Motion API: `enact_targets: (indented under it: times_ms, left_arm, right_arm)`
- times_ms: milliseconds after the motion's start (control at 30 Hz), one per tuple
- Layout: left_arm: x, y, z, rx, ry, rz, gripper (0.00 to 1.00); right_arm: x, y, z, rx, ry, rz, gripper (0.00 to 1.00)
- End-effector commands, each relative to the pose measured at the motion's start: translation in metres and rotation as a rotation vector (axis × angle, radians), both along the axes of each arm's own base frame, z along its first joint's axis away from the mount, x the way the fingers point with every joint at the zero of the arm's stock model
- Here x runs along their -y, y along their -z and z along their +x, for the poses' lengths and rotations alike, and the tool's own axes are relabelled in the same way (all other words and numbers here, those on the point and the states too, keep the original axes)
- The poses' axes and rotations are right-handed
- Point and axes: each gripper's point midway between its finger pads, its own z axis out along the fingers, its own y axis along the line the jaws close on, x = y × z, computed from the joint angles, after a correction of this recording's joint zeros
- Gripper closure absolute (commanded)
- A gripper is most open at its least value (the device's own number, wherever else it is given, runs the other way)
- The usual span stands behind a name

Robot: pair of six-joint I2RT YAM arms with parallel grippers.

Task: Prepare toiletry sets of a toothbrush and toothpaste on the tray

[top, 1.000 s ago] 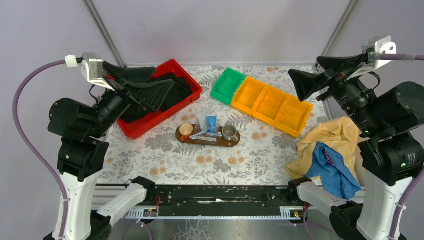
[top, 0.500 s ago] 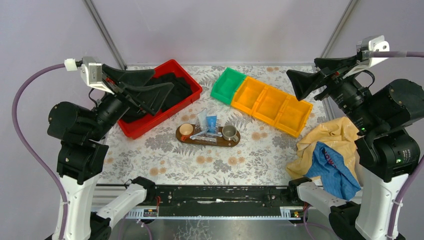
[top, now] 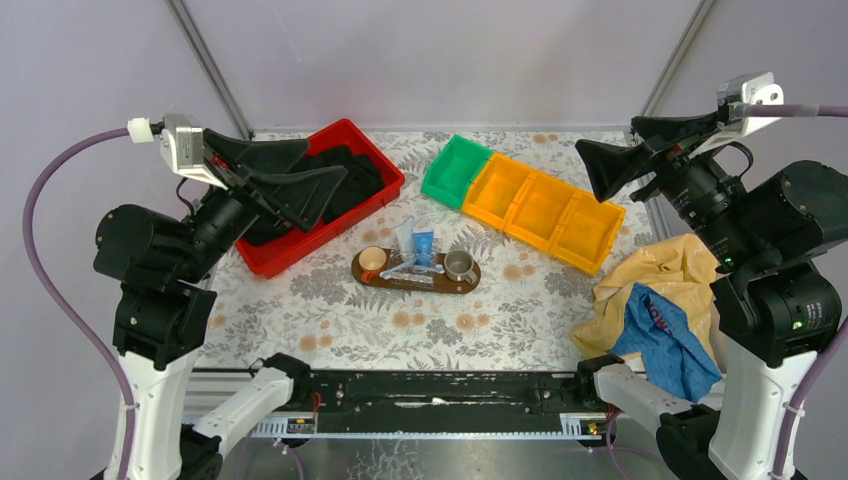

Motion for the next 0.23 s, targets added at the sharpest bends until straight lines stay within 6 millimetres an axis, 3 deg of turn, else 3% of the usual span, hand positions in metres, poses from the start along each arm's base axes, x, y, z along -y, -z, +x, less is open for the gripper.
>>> enact_targets:
  times_ms: [0,200]
  left_arm:
    - [-0.0009,-0.0027,-0.0064,0.020,0.008,0.008,0.00]
    - [0.0010,0.0011,-0.0063,0.017,0.019,0.013,0.00]
  right_arm:
    - [-0.0006,-0.0095,-0.0021,0.032,-0.009,0.019,0.01]
    - [-0.0024,-0.0033,-0.0003,0.021,-0.021,0.011,0.01]
